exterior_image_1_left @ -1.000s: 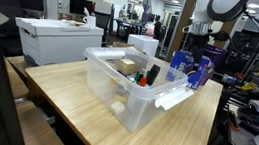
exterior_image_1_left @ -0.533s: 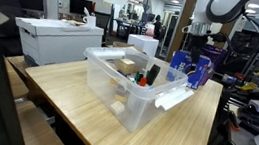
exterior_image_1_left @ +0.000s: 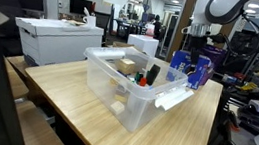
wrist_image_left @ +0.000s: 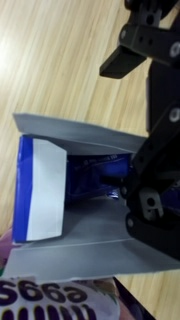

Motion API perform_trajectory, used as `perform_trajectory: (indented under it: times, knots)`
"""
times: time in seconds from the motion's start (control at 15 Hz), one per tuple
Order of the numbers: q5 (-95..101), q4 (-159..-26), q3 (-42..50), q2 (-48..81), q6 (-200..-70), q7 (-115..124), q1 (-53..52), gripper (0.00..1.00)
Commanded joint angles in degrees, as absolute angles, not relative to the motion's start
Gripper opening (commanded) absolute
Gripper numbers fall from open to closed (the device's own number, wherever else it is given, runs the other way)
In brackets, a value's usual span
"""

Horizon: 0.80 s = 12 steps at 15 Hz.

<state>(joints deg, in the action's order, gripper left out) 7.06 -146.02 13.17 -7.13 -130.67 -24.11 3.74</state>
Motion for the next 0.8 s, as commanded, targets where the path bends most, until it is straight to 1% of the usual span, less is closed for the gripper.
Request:
perform_trajectory:
  times: [0.0, 0.07, 0.2, 0.33, 0.67, 0.73]
  knots:
    - [6.06, -145.79, 11.92, -6.41, -131.66, -23.35, 5.11, 0.72]
    - [6.10, -145.79, 11.91, -6.40, -131.64, -23.36, 5.12, 0.67]
    - [6.06, -145.73, 11.92, -6.38, -131.60, -23.39, 5.13, 0.54]
    - [6.03, -145.66, 11.93, -6.39, -131.60, -23.41, 5.13, 0.45]
    - [6.05, -145.54, 11.93, -6.40, -131.60, -23.40, 5.17, 0.16]
    - [6.08, -145.52, 11.93, -6.38, -131.63, -23.39, 5.19, 0.12]
